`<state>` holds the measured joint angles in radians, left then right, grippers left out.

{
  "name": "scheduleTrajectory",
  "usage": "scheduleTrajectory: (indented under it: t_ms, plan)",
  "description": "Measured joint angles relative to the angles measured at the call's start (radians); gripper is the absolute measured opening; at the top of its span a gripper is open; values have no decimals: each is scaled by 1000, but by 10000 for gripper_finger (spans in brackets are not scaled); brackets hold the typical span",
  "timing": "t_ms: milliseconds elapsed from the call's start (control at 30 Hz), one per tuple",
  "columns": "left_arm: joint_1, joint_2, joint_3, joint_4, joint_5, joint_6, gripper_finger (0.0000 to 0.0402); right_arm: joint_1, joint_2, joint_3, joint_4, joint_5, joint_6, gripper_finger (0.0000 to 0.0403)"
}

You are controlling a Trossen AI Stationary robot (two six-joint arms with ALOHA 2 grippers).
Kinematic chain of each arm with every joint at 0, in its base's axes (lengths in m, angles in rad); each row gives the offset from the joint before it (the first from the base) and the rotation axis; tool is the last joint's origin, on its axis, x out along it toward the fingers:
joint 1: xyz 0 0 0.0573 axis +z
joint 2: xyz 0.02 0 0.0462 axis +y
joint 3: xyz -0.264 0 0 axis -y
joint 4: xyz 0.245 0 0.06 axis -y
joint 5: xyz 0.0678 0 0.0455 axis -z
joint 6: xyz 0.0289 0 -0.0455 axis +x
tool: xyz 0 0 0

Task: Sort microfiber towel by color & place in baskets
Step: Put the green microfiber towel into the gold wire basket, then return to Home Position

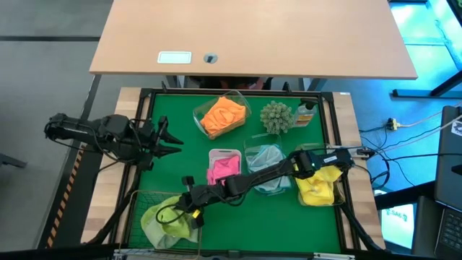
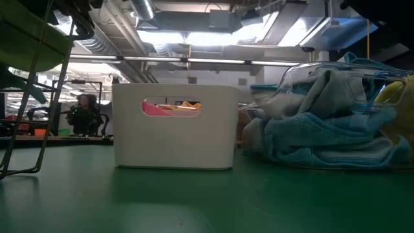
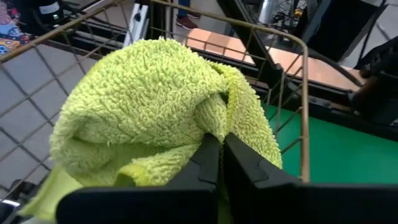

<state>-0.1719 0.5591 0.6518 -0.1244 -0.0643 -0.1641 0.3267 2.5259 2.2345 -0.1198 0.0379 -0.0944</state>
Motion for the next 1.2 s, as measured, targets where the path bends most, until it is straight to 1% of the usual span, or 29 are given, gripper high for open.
scheduleTrajectory:
  t_ms: [267, 333, 433, 667, 800, 900, 1033, 1200]
  plan:
    - [0, 1, 0, -21, 0, 0, 105, 0, 0, 0, 15, 2, 0, 10]
    - [0, 0, 0, -20, 0, 0, 105, 0, -1, 0, 15, -4, -11, 16]
    - [0, 0, 0, -20, 0, 0, 105, 0, -7, 0, 15, -4, -15, 45]
    - [0, 0, 0, -19, -1, 0, 105, 1, -10, 42, -17, -4, -15, 143]
    - [0, 0, 0, -19, -1, 0, 105, 1, -10, 108, -98, -5, -1, 174]
    - [0, 0, 0, -18, -1, -1, 105, 1, -30, 118, -124, -5, 24, 183]
    - [0, 1, 0, -18, -1, -1, 105, 1, -54, 120, -197, -7, 41, 182]
    - [0, 0, 0, -17, -1, -1, 105, 1, -118, 120, -285, -13, 41, 182]
